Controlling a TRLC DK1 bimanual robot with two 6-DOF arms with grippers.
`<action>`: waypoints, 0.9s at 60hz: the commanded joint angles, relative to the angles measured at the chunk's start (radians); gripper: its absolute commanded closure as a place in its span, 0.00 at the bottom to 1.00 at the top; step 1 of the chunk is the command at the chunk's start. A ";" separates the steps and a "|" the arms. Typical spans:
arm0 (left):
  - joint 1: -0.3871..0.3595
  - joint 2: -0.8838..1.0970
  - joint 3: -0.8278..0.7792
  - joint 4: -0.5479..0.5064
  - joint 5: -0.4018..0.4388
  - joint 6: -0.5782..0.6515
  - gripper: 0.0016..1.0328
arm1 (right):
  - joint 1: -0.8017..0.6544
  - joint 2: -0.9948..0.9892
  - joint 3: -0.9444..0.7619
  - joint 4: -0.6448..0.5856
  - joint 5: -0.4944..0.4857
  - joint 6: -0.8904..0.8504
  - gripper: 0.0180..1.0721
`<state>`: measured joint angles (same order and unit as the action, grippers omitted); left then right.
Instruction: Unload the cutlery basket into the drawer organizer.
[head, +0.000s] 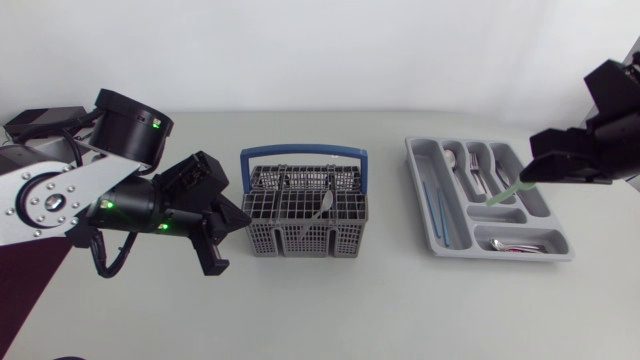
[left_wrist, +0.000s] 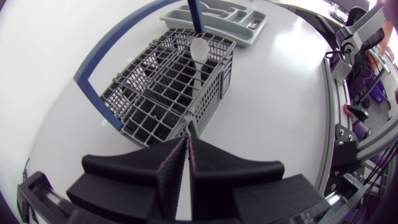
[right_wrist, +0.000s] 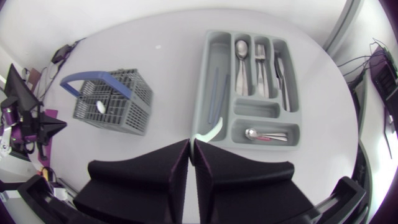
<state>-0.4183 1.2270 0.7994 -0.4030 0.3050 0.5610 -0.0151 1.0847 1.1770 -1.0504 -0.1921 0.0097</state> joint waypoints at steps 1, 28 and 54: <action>-0.011 -0.008 0.024 -0.010 0.005 0.010 0.82 | -0.052 0.017 -0.068 0.010 0.046 -0.083 0.89; -0.025 -0.008 0.031 -0.014 0.005 0.000 0.82 | -0.164 0.317 -0.232 0.359 0.304 -0.128 0.89; -0.023 -0.003 0.031 -0.014 0.005 0.004 0.82 | -0.069 0.601 -0.208 0.510 0.378 -0.019 0.79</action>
<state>-0.4397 1.2266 0.8070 -0.4107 0.3050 0.5606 -0.1116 1.6459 0.9665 -0.5484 0.1925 -0.0536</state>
